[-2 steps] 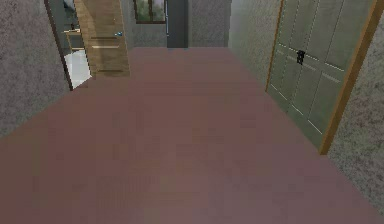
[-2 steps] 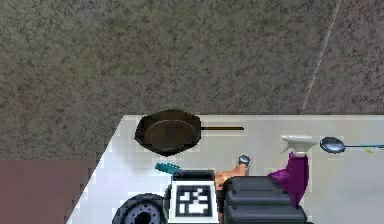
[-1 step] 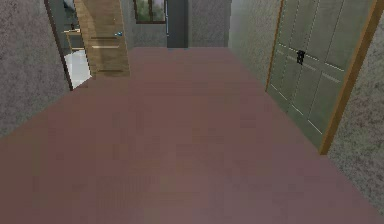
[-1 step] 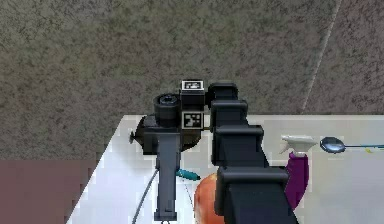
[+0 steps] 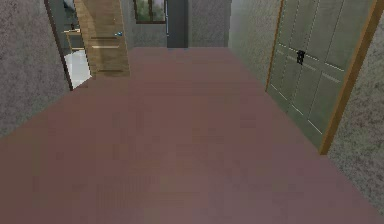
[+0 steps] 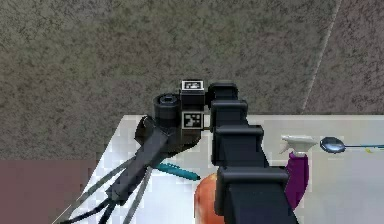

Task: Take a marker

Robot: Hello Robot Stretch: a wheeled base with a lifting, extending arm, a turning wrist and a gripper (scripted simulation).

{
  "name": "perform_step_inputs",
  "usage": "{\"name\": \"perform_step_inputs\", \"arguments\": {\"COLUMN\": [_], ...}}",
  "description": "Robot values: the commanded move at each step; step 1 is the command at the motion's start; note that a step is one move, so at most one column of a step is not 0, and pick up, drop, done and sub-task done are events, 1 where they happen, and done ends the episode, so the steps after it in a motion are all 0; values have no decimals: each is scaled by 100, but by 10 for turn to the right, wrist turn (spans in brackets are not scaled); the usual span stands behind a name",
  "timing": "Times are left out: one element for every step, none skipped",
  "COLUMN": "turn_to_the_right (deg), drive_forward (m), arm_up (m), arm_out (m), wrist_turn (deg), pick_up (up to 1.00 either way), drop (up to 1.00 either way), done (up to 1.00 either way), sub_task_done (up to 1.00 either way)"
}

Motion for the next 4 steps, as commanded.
{"name": "perform_step_inputs", "arguments": {"turn_to_the_right": [0,0,0,0], "drive_forward": [0,0,0,0], "arm_up": [0,0,0,0], "arm_out": [0,0,0,0], "wrist_turn": [450,450,450,150], "pick_up": [0,0,0,0], "drop": [0,0,0,0], "done": [0,0,0,0], "sub_task_done": [0,0,0,0]}}
